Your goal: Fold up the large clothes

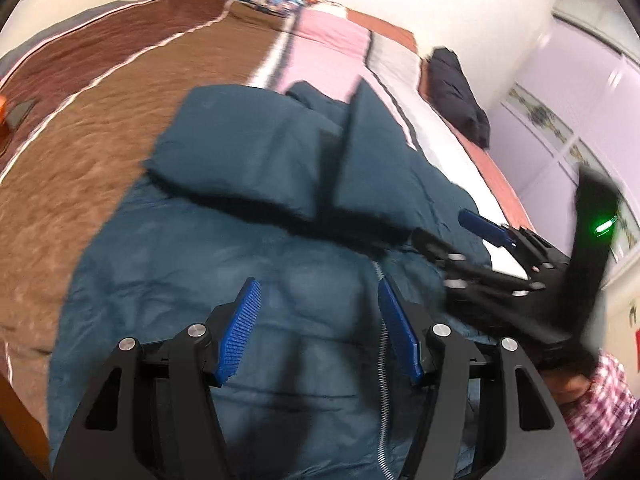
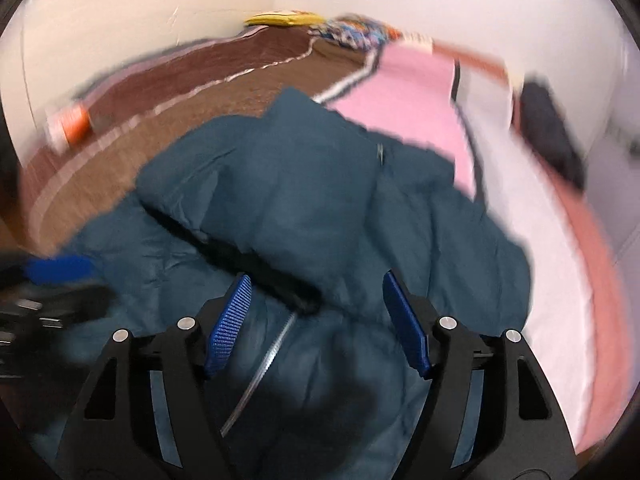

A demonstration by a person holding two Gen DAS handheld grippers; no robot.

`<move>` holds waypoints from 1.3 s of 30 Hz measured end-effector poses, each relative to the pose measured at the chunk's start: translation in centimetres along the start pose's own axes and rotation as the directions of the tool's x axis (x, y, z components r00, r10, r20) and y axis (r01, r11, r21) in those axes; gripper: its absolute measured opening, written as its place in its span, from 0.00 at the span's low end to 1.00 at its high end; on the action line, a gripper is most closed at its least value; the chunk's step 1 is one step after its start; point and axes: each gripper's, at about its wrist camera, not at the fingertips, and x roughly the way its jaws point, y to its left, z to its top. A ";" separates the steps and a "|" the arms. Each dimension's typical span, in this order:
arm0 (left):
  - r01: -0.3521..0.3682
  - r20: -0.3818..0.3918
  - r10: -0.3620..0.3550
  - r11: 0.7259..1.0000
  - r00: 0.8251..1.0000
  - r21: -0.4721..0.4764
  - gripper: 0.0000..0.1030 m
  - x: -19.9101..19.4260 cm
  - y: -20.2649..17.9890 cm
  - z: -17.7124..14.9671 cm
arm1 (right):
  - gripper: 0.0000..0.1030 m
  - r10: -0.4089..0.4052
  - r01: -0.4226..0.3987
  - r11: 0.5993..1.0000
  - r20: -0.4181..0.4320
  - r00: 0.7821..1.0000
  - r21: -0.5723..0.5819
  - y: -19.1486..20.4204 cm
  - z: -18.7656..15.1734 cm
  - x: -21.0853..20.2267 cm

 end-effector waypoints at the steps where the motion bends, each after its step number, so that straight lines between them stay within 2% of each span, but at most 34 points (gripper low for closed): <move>1: 0.000 0.005 0.000 1.000 1.000 -0.016 0.59 -0.4 0.7 0.0 | 0.66 -0.039 0.039 0.998 0.015 0.999 -0.051 1.3 0.2 0.5; 4: -0.008 0.011 0.008 0.999 1.000 -0.050 0.59 -1.1 2.0 -0.1 | 0.66 -0.154 0.160 0.969 0.050 0.987 -0.186 4.1 0.6 3.0; 5: -0.010 0.013 0.011 0.998 1.000 -0.056 0.59 -1.2 2.3 -0.1 | 0.66 -0.169 0.177 0.962 0.056 0.984 -0.209 4.5 0.6 3.7; 6: -0.014 0.016 0.015 0.998 1.000 -0.064 0.59 -1.3 2.6 -0.2 | 0.55 -0.171 0.180 0.959 0.062 0.983 -0.218 4.6 0.7 4.2; 7: -0.013 0.020 0.015 0.997 1.000 -0.071 0.59 -1.4 2.8 -0.2 | 0.32 -0.162 0.171 0.963 0.061 0.985 -0.208 4.4 0.7 4.5; 9: -0.009 0.028 0.011 0.997 1.000 -0.077 0.59 -1.6 3.2 -0.2 | 0.11 -0.114 0.115 0.988 0.017 0.993 -0.105 2.4 1.1 4.7; 10: -0.007 0.028 0.009 0.997 1.000 -0.078 0.59 -1.5 3.3 -0.2 | 0.07 -0.102 0.102 0.994 0.012 0.995 -0.046 1.1 1.0 4.5; 14: 0.002 0.014 -0.001 0.996 1.000 -0.084 0.59 -0.8 3.4 0.0 | 0.06 -0.083 0.081 0.980 0.001 0.997 0.184 -4.8 -0.1 2.8; 16: 0.006 0.008 -0.006 0.996 1.000 -0.086 0.59 -0.4 3.3 0.1 | 0.06 -0.061 0.069 0.950 -0.035 0.998 0.304 -7.9 -1.3 2.2; 19: 0.004 0.001 -0.004 0.998 1.000 -0.070 0.59 0.3 2.8 0.6 | 0.09 0.055 -0.004 0.887 -0.099 0.994 0.461 -12.3 -4.0 2.4; 20: 0.001 0.000 -0.001 0.998 1.000 -0.064 0.59 0.4 2.5 0.7 | 0.14 0.099 -0.034 0.868 -0.107 0.989 0.495 -13.2 -4.6 2.5; 22: -0.008 0.004 0.008 0.999 1.000 -0.048 0.59 0.7 2.0 1.4 | 0.49 0.202 -0.109 0.808 -0.099 0.974 0.579 -14.8 -5.7 2.9; 24: -0.024 0.013 0.024 0.999 1.000 -0.034 0.59 0.9 1.5 2.1 | 0.53 0.297 -0.188 0.705 -0.045 0.954 0.684 -16.7 -6.9 3.4; 25: -0.031 0.020 0.031 0.999 0.999 -0.030 0.59 0.8 1.4 2.4 | 0.53 0.320 -0.206 0.675 -0.030 0.947 0.708 -17.0 -7.1 3.4; 27: -0.045 0.036 0.046 0.999 0.998 -0.029 0.59 0.6 1.3 3.2 | 0.53 0.371 -0.233 0.593 -0.004 0.929 0.771 -18.4 -7.8 4.2; 31: -0.090 0.078 0.091 0.996 0.993 -0.014 0.59 0.3 1.7 5.1 | 0.53 0.374 -0.221 0.510 0.017 0.927 0.831 -20.7 -8.3 5.1; 36: -0.145 0.115 0.145 0.989 0.983 -0.010 0.59 1.0 2.1 7.7 | 0.52 0.405 -0.226 0.464 0.022 0.914 0.856 -22.1 -7.1 6.9; 37: -0.153 0.122 0.153 0.988 0.981 -0.007 0.59 1.2 2.1 8.4 | 0.32 0.413 -0.233 0.455 0.028 0.910 0.860 -22.1 -7.1 7.2; 39: -0.176 0.129 0.176 0.984 0.976 -0.012 0.59 1.7 2.1 9.5 | 0.10 0.445 -0.237 0.454 0.012 0.895 0.859 -21.9 -6.9 7.9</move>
